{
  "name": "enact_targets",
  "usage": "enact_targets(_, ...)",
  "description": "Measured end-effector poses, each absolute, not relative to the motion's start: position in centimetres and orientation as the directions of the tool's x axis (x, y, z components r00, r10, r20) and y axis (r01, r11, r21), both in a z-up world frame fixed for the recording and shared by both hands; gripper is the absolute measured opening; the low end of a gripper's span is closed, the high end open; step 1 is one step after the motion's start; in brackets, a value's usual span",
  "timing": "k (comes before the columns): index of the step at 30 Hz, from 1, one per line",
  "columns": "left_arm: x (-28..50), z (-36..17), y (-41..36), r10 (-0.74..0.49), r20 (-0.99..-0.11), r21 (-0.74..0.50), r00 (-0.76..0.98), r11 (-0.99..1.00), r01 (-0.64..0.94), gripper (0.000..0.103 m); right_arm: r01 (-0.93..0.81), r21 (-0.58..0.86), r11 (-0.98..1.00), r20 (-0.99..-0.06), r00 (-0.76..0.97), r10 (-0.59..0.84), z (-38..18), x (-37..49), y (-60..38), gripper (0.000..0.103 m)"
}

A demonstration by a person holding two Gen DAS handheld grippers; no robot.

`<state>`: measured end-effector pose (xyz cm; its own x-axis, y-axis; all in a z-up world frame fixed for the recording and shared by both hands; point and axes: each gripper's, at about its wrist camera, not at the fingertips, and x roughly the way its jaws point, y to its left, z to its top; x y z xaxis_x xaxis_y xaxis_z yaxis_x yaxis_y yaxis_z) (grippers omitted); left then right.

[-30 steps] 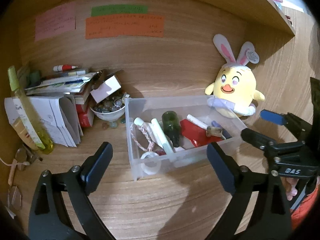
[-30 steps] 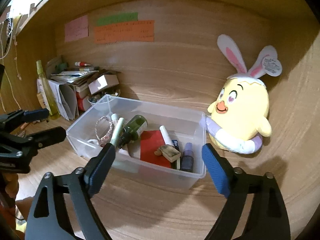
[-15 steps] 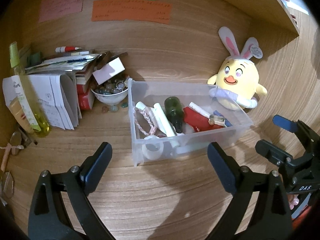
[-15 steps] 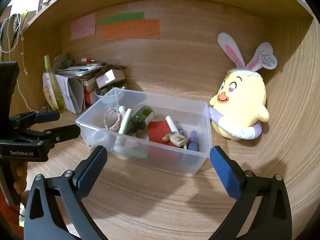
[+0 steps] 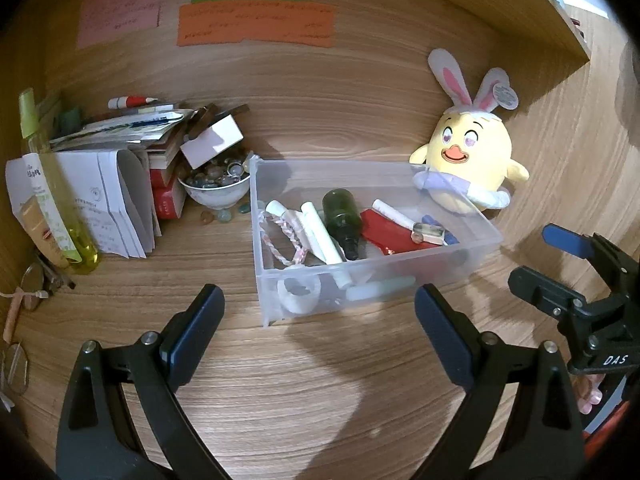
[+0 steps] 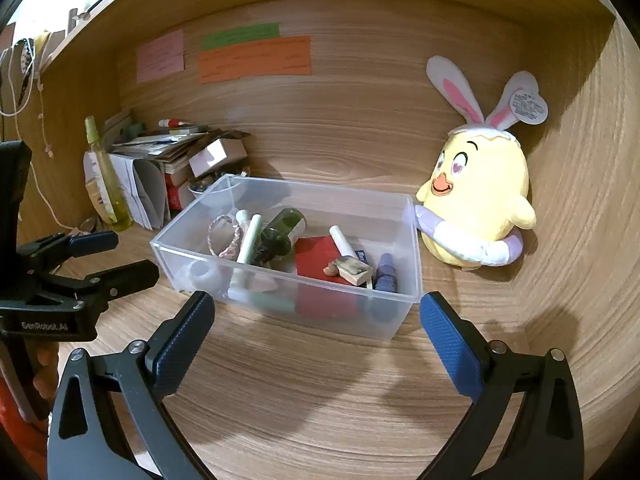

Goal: Organize objects

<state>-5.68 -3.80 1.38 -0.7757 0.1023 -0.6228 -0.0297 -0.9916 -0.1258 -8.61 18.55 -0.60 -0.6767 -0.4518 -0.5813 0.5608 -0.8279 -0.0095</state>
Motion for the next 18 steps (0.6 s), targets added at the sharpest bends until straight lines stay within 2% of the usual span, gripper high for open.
enact_targets(18, -5.71, 1.30, -3.53, 0.099, -0.624, -0.118, -0.775, -0.993, -0.032, 0.097, 0.558, 0.016, -0.830, -0.585, -0.668, -0.460, -0.72, -9.04, 19.14, 0.102)
